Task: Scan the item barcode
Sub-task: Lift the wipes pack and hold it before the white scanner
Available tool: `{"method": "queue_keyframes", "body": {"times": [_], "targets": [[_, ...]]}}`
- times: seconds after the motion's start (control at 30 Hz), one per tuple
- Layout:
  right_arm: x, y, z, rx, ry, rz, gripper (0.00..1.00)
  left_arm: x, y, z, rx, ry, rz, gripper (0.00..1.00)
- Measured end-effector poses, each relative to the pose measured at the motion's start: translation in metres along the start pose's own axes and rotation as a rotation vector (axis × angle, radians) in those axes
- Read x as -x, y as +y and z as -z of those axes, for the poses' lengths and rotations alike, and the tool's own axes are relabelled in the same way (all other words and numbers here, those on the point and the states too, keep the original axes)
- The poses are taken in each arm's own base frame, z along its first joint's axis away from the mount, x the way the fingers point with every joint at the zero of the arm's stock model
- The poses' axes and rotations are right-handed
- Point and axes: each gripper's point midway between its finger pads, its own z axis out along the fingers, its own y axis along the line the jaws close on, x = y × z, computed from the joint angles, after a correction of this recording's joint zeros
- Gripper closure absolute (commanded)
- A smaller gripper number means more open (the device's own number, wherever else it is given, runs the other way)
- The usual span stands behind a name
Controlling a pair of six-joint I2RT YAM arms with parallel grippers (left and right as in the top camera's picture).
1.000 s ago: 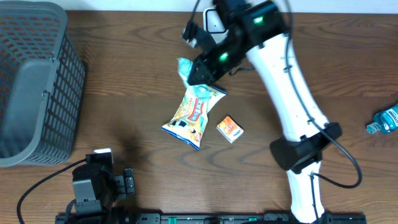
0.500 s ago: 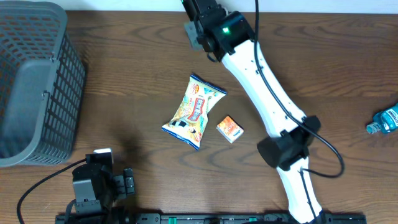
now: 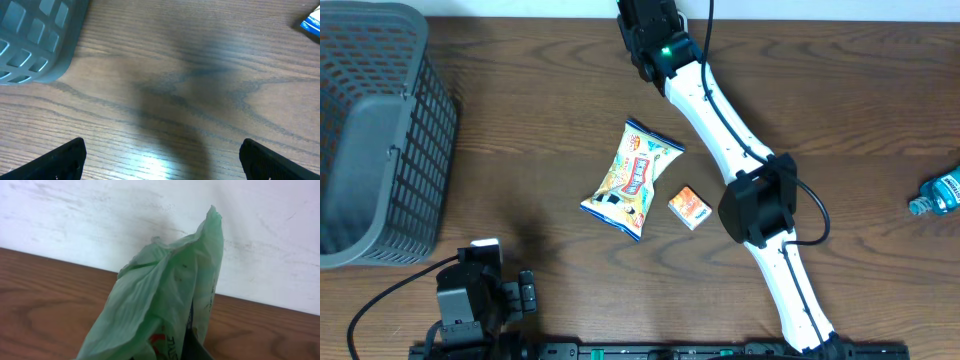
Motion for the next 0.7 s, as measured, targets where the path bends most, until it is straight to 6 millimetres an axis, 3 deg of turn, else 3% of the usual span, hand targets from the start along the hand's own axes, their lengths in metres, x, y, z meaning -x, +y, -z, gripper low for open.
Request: {"method": "queue_keyframes", "body": {"times": [0.3, 0.6, 0.7], "targets": [[-0.057, -0.016, -0.044, -0.073, 0.106, 0.039, 0.99, 0.0, 0.0, 0.0, 0.0, 0.0, 0.0, 0.02], [-0.054, -0.023, -0.046, -0.091, 0.093, 0.027, 0.99, 0.0, 0.0, 0.0, 0.0, 0.0, 0.0, 0.02], [-0.042, -0.021, -0.047, -0.089, 0.045, 0.003, 0.99, 0.0, 0.0, 0.0, 0.0, 0.0, 0.0, 0.02]]}}
